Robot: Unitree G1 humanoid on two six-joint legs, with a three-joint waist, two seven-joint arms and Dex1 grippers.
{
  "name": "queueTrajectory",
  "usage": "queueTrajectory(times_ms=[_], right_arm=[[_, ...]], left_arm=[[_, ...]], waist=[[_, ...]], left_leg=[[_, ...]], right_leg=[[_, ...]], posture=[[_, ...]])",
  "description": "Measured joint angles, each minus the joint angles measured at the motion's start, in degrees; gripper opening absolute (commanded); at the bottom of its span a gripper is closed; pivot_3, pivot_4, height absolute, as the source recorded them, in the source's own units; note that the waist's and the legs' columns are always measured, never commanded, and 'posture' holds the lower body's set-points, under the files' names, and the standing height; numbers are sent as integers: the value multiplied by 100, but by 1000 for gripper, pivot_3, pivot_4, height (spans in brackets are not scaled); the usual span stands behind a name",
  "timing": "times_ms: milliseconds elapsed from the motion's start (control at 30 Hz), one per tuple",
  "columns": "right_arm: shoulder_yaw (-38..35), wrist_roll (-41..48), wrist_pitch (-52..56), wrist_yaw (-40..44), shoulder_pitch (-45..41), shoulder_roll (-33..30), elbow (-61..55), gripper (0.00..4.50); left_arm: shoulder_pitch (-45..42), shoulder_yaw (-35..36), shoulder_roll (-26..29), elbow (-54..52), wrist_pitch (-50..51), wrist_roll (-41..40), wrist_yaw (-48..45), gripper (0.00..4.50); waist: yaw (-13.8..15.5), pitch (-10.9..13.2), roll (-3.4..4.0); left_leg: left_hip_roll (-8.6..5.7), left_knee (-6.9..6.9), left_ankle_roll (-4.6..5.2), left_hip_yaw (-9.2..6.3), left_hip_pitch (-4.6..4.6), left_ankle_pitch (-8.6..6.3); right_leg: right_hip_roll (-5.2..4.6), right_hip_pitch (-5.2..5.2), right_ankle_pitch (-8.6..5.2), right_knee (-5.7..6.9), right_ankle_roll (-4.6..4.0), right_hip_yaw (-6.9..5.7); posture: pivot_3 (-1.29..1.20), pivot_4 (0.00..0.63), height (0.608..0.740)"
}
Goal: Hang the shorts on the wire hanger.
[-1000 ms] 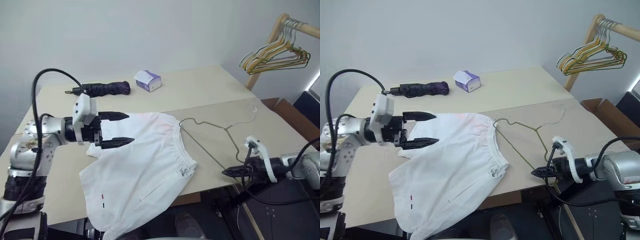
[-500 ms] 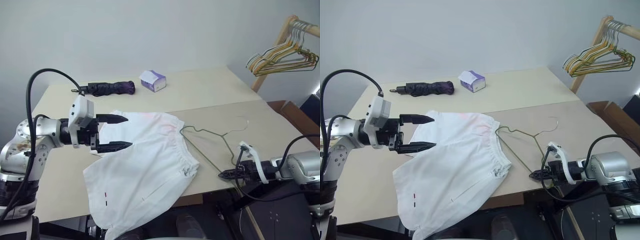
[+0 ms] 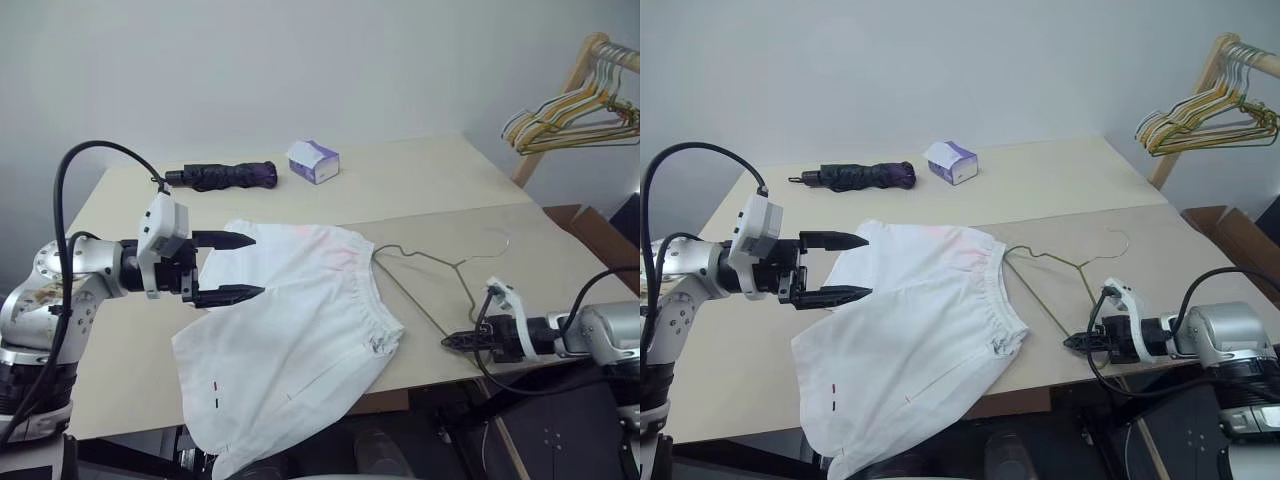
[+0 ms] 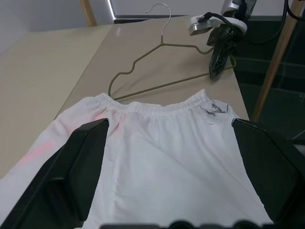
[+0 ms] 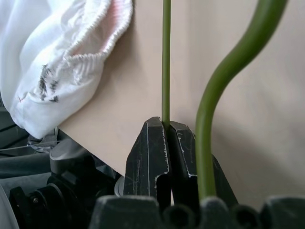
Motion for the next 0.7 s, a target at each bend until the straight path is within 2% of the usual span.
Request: queueTrajectory(times_ms=[300, 433, 567, 700], right_arm=[[336, -48, -141, 334, 10, -173, -198, 0], [729, -255, -254, 404, -337, -61, 136, 0], [1164, -476, -511, 824, -808, -86, 335, 0], [1639, -904, -888, 1191, -1333, 7, 1035, 0]], left_arm=[[0, 0, 2, 4, -8, 8, -12, 4480], [0, -10, 2, 9, -104, 35, -11, 4480], [-2, -37, 0, 15, -184, 87, 52, 4480], [11, -35, -19, -4, -250, 99, 182, 4480]], waist=[[53, 1, 1], [45, 2, 8], [62, 2, 10], [89, 3, 10]], left_leg=[[0, 0, 0, 1, 0, -1], [0, 0, 0, 4, 0, -1], [-1, -1, 1, 3, -1, -1], [-3, -1, 2, 3, 2, -2]], right_leg=[[-1, -2, 0, -2, 0, 0], [-1, -3, 0, -2, -1, 2], [-1, -4, 0, -2, 0, 2], [-2, -3, 1, -4, 0, 1]], posture=[[-248, 0, 740], [-229, 0, 740], [-206, 0, 740], [-179, 0, 740]])
